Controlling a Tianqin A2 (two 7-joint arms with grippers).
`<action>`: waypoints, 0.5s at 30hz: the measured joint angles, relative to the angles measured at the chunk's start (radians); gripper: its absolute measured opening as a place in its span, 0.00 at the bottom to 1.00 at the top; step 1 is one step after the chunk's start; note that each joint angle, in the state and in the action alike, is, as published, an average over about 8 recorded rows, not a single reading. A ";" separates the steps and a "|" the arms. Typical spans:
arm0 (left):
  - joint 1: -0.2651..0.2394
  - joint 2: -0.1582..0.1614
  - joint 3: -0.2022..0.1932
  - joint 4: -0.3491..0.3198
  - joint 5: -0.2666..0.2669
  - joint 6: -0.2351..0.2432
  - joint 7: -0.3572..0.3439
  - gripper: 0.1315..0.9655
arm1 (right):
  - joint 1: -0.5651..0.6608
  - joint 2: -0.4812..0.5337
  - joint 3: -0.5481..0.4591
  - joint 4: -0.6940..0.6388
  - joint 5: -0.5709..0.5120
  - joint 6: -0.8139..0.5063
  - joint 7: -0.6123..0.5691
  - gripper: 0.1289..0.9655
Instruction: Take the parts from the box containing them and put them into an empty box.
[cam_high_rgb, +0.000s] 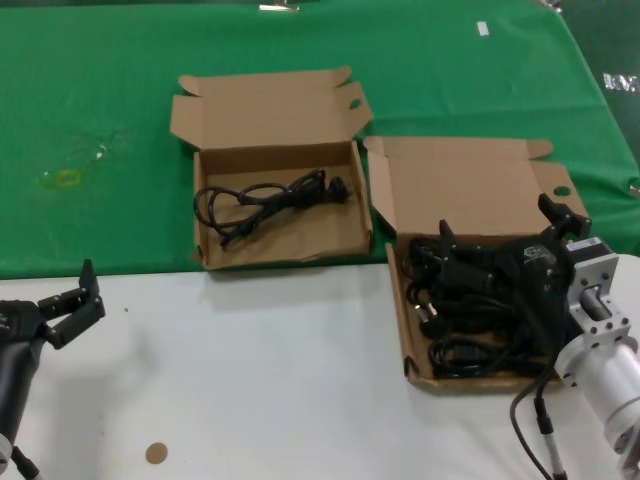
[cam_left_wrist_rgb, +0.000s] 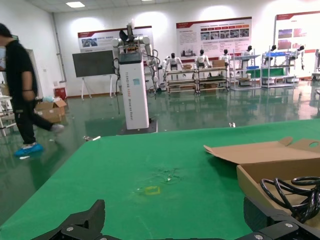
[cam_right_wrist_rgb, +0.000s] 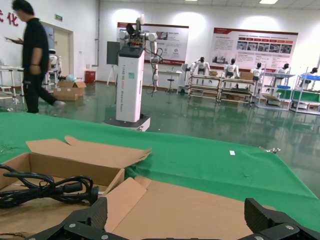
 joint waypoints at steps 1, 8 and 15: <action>0.000 0.000 0.000 0.000 0.000 0.000 0.000 1.00 | 0.000 0.000 0.000 0.000 0.000 0.000 0.000 1.00; 0.000 0.000 0.000 0.000 0.000 0.000 0.000 1.00 | 0.000 0.000 0.000 0.000 0.000 0.000 0.000 1.00; 0.000 0.000 0.000 0.000 0.000 0.000 0.000 1.00 | 0.000 0.000 0.000 0.000 0.000 0.000 0.000 1.00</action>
